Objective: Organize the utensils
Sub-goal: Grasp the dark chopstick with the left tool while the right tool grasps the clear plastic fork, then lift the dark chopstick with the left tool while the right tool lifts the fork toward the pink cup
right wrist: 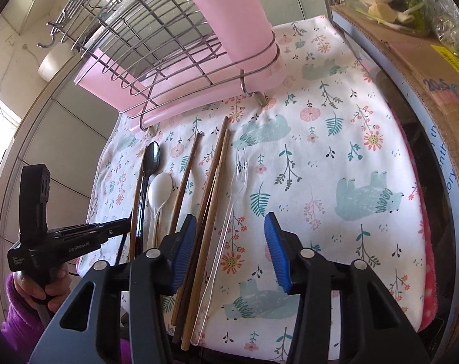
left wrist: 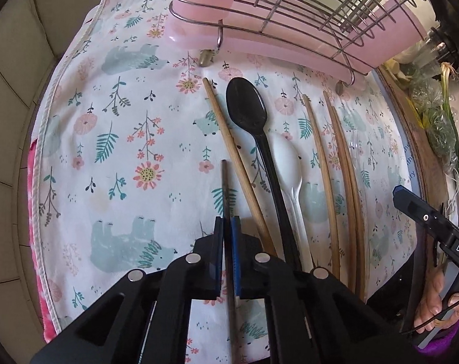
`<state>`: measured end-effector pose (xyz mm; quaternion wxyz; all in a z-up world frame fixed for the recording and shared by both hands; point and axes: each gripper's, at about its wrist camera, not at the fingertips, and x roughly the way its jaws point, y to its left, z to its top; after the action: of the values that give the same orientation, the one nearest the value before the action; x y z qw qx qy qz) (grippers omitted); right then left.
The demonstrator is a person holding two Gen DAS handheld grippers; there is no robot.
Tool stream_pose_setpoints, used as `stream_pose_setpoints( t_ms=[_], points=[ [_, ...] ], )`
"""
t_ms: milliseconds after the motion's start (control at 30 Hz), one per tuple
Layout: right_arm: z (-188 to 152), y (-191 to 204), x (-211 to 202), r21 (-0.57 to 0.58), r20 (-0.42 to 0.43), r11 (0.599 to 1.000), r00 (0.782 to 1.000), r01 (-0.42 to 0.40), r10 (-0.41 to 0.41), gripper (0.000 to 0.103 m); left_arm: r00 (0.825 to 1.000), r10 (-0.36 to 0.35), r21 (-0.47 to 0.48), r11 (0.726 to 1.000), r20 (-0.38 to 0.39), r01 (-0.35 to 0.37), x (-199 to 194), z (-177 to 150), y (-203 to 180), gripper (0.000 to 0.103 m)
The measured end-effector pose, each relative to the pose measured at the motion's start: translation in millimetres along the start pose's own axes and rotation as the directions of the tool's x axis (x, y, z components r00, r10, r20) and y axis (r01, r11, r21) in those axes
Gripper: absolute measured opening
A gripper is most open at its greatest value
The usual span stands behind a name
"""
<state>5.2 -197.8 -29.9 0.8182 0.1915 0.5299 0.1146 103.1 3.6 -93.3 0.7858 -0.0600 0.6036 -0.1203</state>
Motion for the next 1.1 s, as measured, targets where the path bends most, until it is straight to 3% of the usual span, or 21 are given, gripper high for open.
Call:
stream_pose_setpoints(
  t_ms=[167, 500, 633, 733, 867, 1100],
  points=[
    [7, -3, 13, 0.044, -0.059, 0.998, 0.997, -0.044, 0.047, 0.03, 0.999, -0.015, -0.011, 1.0, 0.049, 0.016, -18, -1, 8, 0.004],
    [15, -13, 45, 0.142, -0.151, 0.989, 0.987, -0.03, 0.052, 0.027, 0.993, -0.039, -0.002, 0.999, 0.108, 0.039, -37, -10, 16, 0.004],
    [14, -14, 47, 0.137, -0.146, 0.991, 0.989, -0.002, 0.022, 0.013, 0.992, -0.045, -0.009, 0.999, 0.117, 0.047, -39, -11, 18, 0.004],
    [13, -9, 46, 0.094, -0.138, 0.995, 0.99, 0.039, -0.026, 0.011, 0.991, -0.051, -0.012, 0.999, 0.123, 0.053, -40, -12, 18, 0.004],
    [11, 14, 48, -0.033, -0.105, 0.988, 0.983, 0.149, -0.152, 0.011, 0.991, -0.051, -0.013, 0.999, 0.127, 0.053, -40, -13, 17, 0.004],
    [0, 39, 30, -0.138, 0.058, 0.954, 0.963, 0.267, -0.261, 0.005, 0.982, -0.034, -0.002, 0.999, 0.184, 0.035, -50, -18, 18, 0.004]
  ],
)
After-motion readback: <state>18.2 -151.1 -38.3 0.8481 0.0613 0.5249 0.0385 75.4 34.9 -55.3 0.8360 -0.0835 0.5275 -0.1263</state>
